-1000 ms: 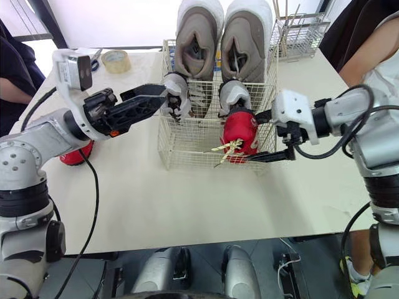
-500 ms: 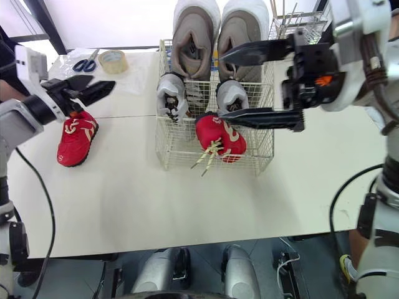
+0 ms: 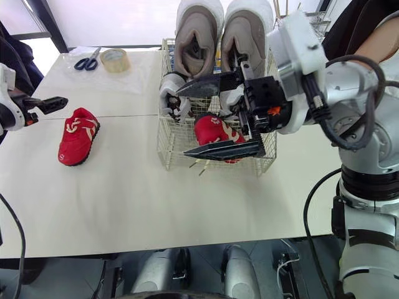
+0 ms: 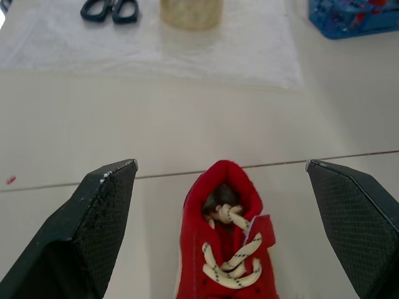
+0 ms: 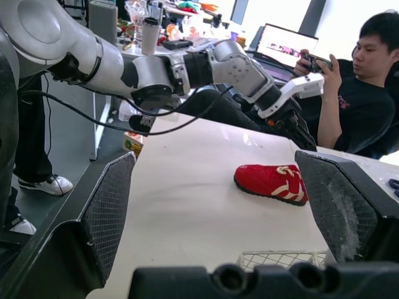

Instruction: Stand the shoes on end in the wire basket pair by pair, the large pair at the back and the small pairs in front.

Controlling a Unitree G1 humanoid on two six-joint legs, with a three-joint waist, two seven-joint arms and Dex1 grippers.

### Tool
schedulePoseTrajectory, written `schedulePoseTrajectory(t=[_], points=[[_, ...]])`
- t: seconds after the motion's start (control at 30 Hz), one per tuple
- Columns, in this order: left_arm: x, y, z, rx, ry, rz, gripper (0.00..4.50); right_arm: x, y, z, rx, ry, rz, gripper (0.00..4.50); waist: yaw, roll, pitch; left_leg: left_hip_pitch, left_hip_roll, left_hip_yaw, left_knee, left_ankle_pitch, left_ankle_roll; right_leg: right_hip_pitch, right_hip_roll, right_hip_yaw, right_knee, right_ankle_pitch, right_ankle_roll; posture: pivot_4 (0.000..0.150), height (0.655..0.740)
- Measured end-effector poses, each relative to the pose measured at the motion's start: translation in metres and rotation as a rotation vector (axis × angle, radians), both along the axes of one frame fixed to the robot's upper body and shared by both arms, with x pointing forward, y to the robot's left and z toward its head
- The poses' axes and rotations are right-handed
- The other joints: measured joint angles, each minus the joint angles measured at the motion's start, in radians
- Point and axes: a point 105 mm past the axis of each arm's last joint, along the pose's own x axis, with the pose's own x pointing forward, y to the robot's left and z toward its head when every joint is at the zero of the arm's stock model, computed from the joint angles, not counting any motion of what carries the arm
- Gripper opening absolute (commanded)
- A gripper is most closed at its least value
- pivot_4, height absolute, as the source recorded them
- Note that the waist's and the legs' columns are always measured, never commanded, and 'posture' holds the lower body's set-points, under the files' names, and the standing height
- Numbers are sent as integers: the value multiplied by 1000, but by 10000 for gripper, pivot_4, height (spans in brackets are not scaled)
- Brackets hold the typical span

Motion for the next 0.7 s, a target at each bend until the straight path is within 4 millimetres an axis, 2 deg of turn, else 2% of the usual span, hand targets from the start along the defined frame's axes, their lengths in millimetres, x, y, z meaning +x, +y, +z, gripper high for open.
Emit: schedulePoseTrajectory(t=[0.27, 0.43, 0.53, 0.63, 0.7], points=[[13, 24, -29, -6, 66, 100, 45000, 1, 2, -4, 0, -3, -25, 44454, 1, -2, 0, 0, 0, 1, 0, 0, 0, 0, 0, 0, 0, 0, 0, 1500, 7400], [24, 16, -66, -17, 129, 105, 45000, 0, 2, -4, 2, -1, -38, 44454, 1, -4, -1, 0, 0, 1, 0, 0, 0, 0, 0, 0, 1, 0, 0, 1500, 7400], [30, 11, -77, -2, 143, 106, 45000, 0, 3, -3, 1, 0, -45, 44454, 1, -6, -1, 0, 0, 1, 0, 0, 0, 0, 0, 0, 1, 0, 0, 1500, 7400], [30, 17, -81, 35, 142, 134, 37298, 0, 1, -4, -7, 7, -64, 45000, 0, -6, -1, 0, 0, 1, 0, 0, 1, 0, 0, 0, 1, 0, 0, 1500, 7400], [31, 15, -85, 33, 135, 142, 27320, 0, 0, -3, -12, 3, -79, 45000, 1, -6, -1, 0, 0, 1, 0, 0, 1, 0, 0, 0, 1, 0, 0, 1500, 7400]])
